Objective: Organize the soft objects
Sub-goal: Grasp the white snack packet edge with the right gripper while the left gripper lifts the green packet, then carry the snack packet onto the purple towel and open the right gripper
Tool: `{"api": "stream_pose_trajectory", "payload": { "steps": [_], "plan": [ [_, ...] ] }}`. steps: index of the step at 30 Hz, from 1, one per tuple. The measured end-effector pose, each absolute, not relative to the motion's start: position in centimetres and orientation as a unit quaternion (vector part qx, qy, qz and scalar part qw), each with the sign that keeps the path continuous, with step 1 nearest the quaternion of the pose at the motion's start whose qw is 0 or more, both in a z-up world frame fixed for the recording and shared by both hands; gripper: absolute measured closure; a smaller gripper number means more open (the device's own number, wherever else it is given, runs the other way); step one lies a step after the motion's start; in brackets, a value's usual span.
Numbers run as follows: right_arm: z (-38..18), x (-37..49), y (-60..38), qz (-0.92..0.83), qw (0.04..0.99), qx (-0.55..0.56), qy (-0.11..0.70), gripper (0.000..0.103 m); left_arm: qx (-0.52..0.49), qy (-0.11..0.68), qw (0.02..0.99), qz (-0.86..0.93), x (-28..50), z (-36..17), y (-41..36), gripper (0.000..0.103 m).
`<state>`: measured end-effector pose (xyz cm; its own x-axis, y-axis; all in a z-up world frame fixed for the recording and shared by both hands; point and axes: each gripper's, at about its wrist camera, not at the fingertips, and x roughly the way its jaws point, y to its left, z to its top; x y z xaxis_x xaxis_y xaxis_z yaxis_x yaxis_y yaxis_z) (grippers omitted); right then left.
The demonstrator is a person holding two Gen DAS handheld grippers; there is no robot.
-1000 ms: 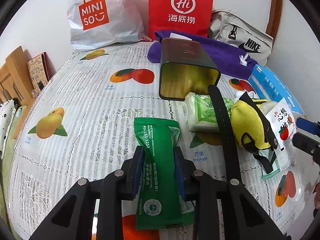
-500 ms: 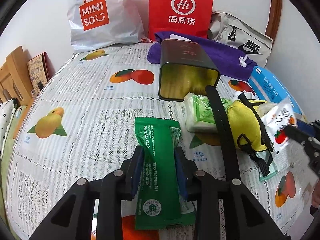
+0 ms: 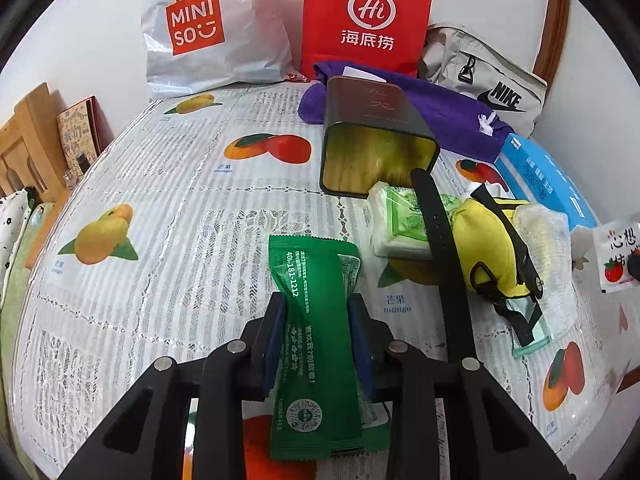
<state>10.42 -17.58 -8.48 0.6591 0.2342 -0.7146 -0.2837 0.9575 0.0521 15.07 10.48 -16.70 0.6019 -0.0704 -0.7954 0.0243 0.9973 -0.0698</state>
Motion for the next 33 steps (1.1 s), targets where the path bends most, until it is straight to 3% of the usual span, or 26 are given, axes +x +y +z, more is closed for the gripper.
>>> {"api": "stream_pose_trajectory", "payload": {
  "steps": [14,33],
  "plan": [
    [-13.0,12.1,-19.6,0.126,0.889,-0.006,0.44,0.095,-0.02,0.444,0.895,-0.022,15.4,-16.9,9.6,0.071],
    [-12.9,11.8,-20.7,0.114,0.884,0.002,0.453,0.096,-0.052,0.452,0.89,-0.039,15.2,-16.3,9.8,0.082]
  ]
}}
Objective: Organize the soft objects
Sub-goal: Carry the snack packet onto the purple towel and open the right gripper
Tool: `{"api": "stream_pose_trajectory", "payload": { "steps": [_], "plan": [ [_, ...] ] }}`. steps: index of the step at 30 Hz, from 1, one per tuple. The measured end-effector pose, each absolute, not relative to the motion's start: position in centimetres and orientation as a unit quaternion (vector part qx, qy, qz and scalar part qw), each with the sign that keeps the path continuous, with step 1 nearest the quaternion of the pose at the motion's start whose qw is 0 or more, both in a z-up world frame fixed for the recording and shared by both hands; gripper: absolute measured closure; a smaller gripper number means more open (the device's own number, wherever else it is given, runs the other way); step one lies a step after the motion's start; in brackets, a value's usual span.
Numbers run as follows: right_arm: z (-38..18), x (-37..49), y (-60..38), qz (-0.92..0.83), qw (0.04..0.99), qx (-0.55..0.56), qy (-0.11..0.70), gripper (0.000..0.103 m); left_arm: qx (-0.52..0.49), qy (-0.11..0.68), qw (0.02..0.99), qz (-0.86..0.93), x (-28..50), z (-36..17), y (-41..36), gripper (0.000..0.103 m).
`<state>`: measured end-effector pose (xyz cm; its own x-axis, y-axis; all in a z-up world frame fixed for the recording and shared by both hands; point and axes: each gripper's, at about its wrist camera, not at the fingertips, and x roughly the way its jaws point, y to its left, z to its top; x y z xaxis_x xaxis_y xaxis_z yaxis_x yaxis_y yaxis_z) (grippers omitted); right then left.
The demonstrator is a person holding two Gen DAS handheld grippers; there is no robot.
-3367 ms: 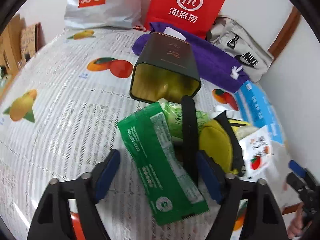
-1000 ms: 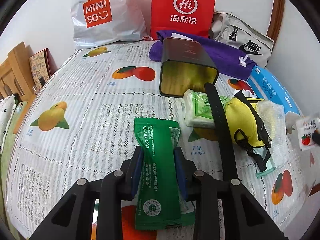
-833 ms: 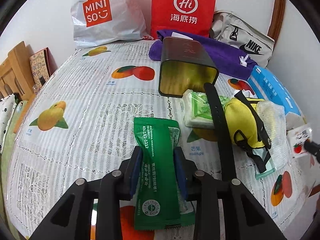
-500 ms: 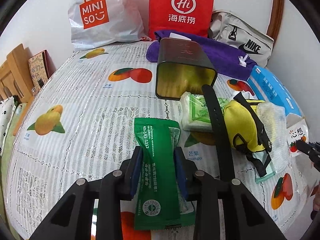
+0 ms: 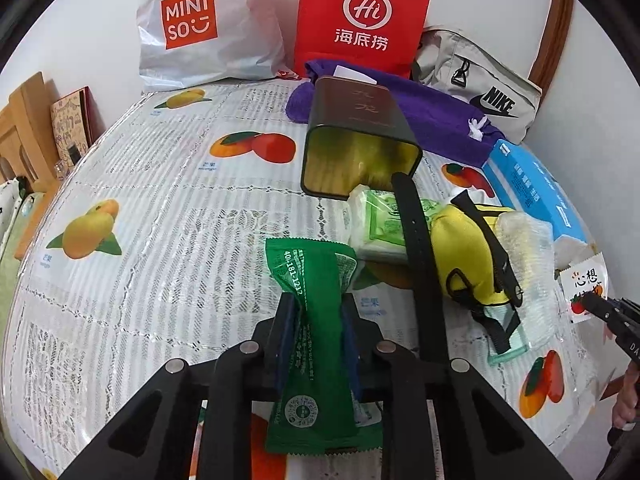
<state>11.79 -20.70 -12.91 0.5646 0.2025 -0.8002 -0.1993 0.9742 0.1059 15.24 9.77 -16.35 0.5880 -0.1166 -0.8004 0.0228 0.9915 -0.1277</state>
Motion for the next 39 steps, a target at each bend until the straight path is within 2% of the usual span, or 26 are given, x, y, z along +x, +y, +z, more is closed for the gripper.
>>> {"api": "stream_pose_trajectory", "payload": {
  "steps": [19,31,39],
  "plan": [
    [-7.3,13.5,-21.2,0.135,0.901,0.004,0.412,0.096,-0.056,0.425,0.903,-0.037,16.5,-10.2,9.0,0.082],
    [-3.9,21.0,-21.4,0.133,0.914,-0.01,0.383,0.096,-0.059,0.414,0.907,-0.05,23.4,-6.9,7.9,0.082],
    [-4.1,27.0,-21.3,0.123,0.913,-0.015,0.388,0.095,-0.06,0.418,0.904,-0.069,29.3,-6.4,7.1,0.082]
  ]
}}
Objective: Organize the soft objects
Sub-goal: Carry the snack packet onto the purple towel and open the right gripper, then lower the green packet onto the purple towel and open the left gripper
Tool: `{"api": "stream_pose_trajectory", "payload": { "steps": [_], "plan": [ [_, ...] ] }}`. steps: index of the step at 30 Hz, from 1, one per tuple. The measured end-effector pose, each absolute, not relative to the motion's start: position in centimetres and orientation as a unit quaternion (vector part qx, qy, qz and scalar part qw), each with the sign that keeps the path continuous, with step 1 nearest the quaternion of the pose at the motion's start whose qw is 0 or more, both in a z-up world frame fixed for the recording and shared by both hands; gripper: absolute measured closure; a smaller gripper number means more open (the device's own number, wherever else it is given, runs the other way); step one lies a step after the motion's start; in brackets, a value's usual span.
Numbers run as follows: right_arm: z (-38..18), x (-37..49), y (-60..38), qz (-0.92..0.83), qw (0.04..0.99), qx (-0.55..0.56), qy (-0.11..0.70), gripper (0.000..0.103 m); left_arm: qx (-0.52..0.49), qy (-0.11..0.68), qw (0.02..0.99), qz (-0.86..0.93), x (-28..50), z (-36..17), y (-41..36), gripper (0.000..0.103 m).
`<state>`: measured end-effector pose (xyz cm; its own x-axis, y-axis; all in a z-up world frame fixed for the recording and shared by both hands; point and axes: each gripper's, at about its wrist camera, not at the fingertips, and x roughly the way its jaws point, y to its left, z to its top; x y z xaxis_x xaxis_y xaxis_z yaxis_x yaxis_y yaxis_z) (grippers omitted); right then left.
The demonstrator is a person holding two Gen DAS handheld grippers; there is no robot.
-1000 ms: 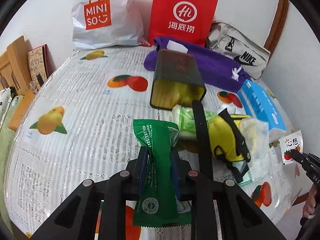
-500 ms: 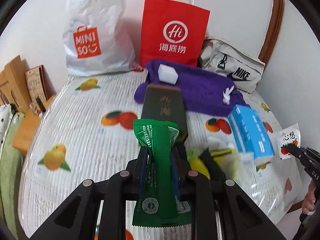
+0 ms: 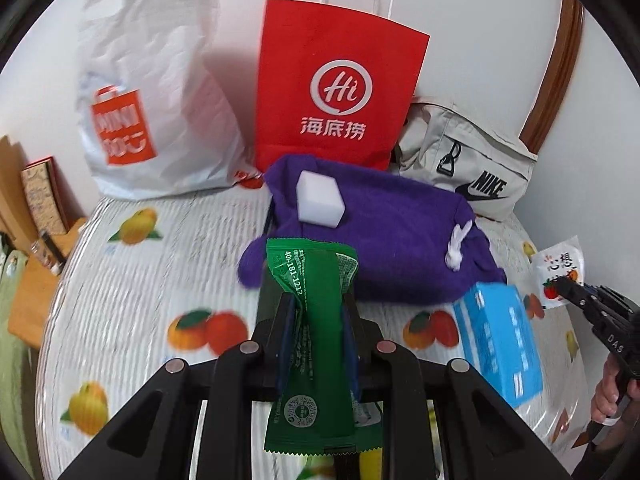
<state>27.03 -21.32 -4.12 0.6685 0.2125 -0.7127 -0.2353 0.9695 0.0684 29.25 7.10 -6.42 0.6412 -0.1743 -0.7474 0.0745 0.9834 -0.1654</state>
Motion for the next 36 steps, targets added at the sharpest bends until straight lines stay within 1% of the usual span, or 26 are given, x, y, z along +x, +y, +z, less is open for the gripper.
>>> {"api": "stream_pose_trajectory", "payload": {
  "steps": [9,20,28,33,36],
  "plan": [
    [-6.0,33.0,-21.6,0.11,0.905,-0.017,0.411,0.095,-0.067,0.428,0.897,-0.09,36.9,-7.1,6.1,0.082],
    [-9.6,37.7,-21.4,0.115,0.882,-0.007,0.456,0.095,-0.072,0.459,0.879,-0.104,43.8,-9.9,4.6,0.081],
    [-11.5,39.8,-21.3,0.119,0.866,-0.003,0.485,0.095,-0.071,0.495,0.861,-0.099,46.3,-12.4,4.1,0.08],
    [-12.2,40.3,-21.3,0.124,0.861,-0.001,0.493,0.094,-0.068,0.501,0.857,-0.099,46.4,-13.1,4.0,0.078],
    [-12.4,40.5,-21.1,0.127,0.86,-0.005,0.494,0.094,-0.064,0.505,0.855,-0.099,46.5,-13.3,3.9,0.073]
  ]
}}
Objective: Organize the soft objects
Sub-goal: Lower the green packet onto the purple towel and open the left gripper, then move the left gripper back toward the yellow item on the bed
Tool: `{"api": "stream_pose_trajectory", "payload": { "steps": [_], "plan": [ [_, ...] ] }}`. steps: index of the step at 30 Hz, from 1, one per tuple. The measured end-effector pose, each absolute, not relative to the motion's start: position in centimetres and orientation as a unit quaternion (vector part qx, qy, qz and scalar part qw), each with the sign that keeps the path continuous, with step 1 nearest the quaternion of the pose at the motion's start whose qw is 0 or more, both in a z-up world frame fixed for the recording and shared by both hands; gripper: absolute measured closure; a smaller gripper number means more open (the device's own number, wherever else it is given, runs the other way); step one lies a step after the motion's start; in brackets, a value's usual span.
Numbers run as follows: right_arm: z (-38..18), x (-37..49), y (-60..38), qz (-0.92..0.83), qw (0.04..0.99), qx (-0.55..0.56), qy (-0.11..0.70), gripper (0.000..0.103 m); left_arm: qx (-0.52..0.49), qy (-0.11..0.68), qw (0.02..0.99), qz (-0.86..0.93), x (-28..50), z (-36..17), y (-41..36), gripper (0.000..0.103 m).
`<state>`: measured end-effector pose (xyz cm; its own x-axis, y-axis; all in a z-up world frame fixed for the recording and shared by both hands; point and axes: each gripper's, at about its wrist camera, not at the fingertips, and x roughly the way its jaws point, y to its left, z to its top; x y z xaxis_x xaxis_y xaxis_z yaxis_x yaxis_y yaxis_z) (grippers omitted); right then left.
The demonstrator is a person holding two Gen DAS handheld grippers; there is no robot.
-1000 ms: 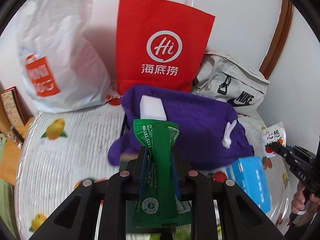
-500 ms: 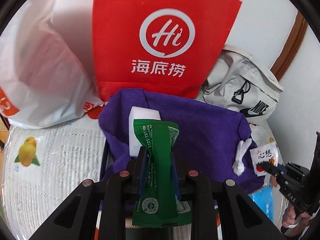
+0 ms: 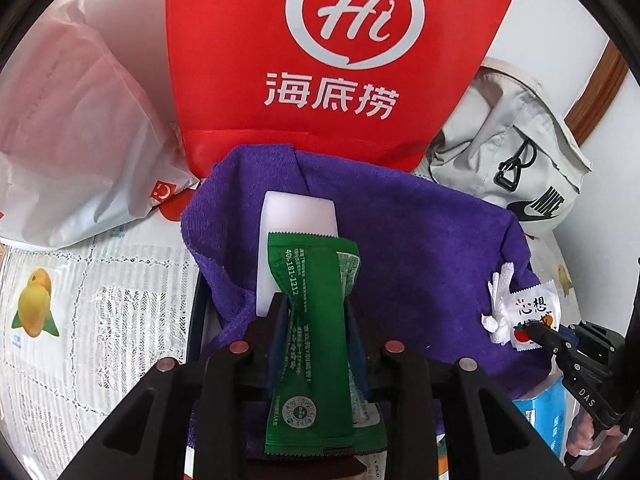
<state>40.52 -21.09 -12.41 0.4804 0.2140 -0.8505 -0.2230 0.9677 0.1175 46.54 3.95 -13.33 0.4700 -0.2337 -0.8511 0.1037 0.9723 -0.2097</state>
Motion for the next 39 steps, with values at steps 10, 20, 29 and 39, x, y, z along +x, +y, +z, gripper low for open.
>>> {"api": "stream_pose_trajectory", "payload": {
  "steps": [10,20,29,39],
  "plan": [
    [-11.8,40.5,-21.3,0.124,0.868,-0.017,0.48,0.06,-0.066,0.506,0.855,-0.095,46.7,-13.4,3.5,0.048],
    [-10.0,39.4,-21.5,0.122,0.878,-0.005,0.464,0.052,-0.075,0.495,0.861,-0.093,44.9,-11.3,5.0,0.046],
    [-8.4,36.1,-21.8,0.115,0.883,0.001,0.456,0.052,-0.077,0.489,0.864,-0.088,41.0,-9.4,5.8,0.045],
    [-6.3,30.0,-22.0,0.121,0.89,0.02,0.44,0.052,-0.076,0.476,0.872,-0.085,34.3,-7.5,6.2,0.044]
  ]
}}
